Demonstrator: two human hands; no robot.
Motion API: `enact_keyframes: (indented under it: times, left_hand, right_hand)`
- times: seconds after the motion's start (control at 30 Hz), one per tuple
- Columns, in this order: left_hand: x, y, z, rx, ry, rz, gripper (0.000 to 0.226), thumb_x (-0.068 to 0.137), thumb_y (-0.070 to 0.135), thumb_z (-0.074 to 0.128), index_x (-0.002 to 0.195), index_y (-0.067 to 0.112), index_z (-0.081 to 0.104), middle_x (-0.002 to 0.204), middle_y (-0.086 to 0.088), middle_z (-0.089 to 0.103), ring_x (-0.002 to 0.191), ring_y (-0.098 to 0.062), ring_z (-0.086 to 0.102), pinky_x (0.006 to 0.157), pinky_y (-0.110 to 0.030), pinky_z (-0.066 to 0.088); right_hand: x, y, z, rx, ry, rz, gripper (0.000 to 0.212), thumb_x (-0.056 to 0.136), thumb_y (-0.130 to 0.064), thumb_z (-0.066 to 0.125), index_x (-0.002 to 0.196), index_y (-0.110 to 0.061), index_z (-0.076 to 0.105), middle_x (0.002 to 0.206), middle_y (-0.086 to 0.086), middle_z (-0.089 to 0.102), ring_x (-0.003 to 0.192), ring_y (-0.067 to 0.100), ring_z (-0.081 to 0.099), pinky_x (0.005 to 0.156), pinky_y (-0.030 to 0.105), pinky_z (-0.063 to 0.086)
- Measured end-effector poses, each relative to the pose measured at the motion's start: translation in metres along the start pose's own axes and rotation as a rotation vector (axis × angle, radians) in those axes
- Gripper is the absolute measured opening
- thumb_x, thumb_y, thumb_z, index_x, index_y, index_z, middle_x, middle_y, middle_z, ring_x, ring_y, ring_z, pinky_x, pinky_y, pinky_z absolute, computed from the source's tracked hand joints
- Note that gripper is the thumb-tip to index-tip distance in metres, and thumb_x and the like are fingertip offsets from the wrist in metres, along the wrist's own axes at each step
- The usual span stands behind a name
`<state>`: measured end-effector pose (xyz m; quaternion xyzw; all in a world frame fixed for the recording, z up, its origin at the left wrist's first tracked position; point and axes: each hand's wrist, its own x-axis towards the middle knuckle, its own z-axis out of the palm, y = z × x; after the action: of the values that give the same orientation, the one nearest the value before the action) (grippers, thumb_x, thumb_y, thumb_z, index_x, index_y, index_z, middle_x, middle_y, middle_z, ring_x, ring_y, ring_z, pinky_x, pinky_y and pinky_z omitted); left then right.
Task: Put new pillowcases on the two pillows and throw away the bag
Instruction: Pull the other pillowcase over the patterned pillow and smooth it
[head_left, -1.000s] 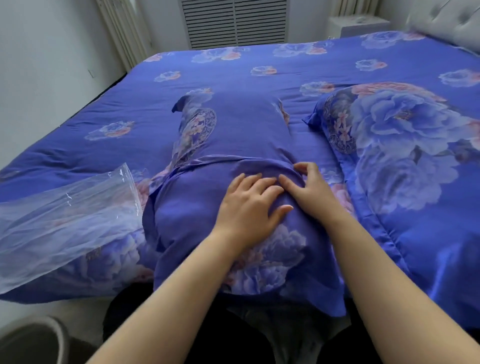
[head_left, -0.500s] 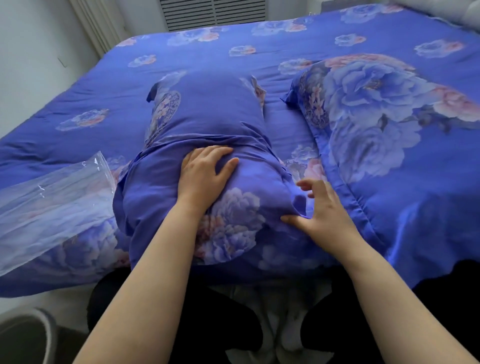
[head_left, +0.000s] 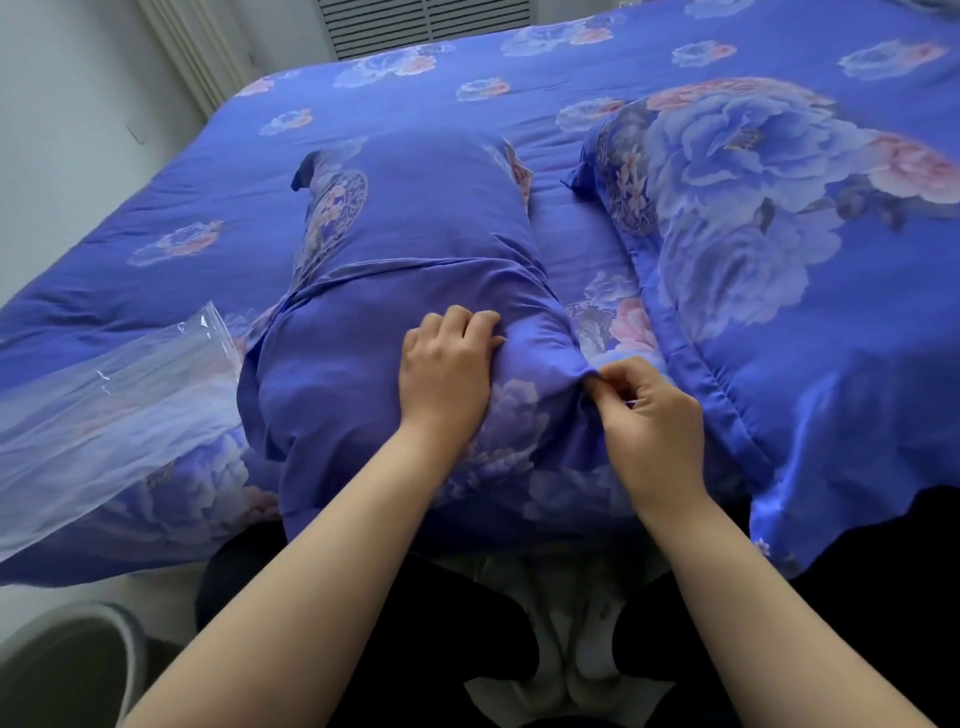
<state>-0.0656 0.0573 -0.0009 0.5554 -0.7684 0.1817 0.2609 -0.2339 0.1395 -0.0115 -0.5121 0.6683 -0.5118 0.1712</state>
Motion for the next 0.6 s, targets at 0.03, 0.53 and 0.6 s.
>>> enact_keyframes:
  times: [0.03,0.53,0.6]
  left_hand:
    - [-0.003,0.003,-0.003,-0.091,0.000,0.014,0.030,0.089,0.038,0.046,0.098,0.019,0.067,0.088,-0.003,0.063,0.075,-0.029,0.057,0.069,-0.036,0.044]
    - [-0.017,0.025,0.002,-0.455,0.095,0.062,0.018,0.086,0.028,0.069,0.075,0.013,0.070,0.086,0.003,0.066,0.082,-0.022,0.058,0.075,-0.038,0.049]
    - [-0.016,0.023,0.002,-0.415,0.079,0.067,0.022,0.087,0.030,0.066,0.074,0.014,0.069,0.081,0.004,0.065,0.078,-0.022,0.056,0.073,-0.038,0.048]
  right_hand:
    - [0.002,0.000,0.001,0.059,-0.015,0.039,0.010,0.086,-0.024,0.068,0.079,-0.017,0.067,0.066,-0.004,0.065,0.065,0.010,0.057,0.064,0.020,0.042]
    - [-0.013,0.026,0.033,0.001,-0.156,0.105,0.027,0.079,-0.028,0.073,0.096,-0.011,0.062,0.096,0.004,0.067,0.093,0.026,0.060,0.082,0.036,0.047]
    - [-0.010,0.027,0.028,-0.117,-0.252,0.128,0.027,0.081,-0.035,0.070,0.091,-0.010,0.063,0.094,0.010,0.068,0.091,0.031,0.060,0.076,0.037,0.045]
